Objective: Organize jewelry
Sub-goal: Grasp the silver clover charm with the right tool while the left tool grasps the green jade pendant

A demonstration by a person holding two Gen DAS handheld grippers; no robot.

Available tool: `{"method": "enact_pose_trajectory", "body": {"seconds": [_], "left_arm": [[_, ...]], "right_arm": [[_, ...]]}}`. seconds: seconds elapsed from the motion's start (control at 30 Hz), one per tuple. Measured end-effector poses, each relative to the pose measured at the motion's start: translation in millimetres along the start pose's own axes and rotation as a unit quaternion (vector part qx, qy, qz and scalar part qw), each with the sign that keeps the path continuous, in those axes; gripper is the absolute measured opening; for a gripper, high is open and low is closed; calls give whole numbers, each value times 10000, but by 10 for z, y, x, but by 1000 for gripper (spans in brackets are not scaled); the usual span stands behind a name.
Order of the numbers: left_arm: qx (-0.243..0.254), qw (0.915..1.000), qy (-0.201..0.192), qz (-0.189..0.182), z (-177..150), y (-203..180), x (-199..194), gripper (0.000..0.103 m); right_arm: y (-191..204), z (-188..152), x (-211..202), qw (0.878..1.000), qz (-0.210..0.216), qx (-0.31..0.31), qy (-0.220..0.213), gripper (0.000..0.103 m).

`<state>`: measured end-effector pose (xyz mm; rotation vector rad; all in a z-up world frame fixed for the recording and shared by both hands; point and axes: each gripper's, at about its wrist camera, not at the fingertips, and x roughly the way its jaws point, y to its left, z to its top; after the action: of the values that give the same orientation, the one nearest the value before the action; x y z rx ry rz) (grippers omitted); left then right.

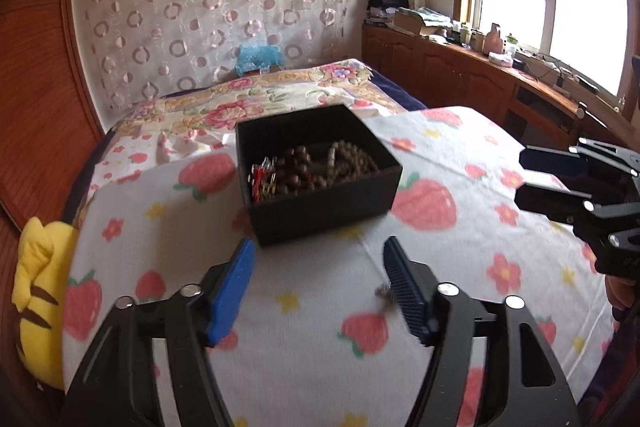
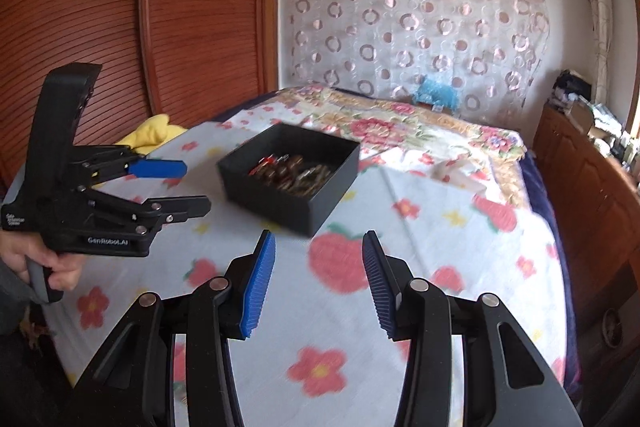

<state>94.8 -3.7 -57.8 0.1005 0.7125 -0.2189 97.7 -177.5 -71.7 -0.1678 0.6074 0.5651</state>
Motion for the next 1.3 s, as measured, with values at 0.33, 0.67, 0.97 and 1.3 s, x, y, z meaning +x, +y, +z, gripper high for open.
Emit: {"method": "enact_pose_trajectory", "body": {"seconds": [0.33,0.67,0.97,1.3], "left_arm": [[-213,9993,289,-59,-315,112,-23,69],[-188,9990,379,-113,-435,59,-97,70],[-57,9988,445,-205,-479,-90,-91,70],[212,9977,577,-285,-407,-249,48,70]], "right_arm": [[412,-381,-38,9982,315,-321,396,45],[632,-637,-88,9946,672,-321,729,42],[706,-830,14,9890,736,-497,1182,29],[628,-779,-25,9909,642,-523,1062,17]]}}
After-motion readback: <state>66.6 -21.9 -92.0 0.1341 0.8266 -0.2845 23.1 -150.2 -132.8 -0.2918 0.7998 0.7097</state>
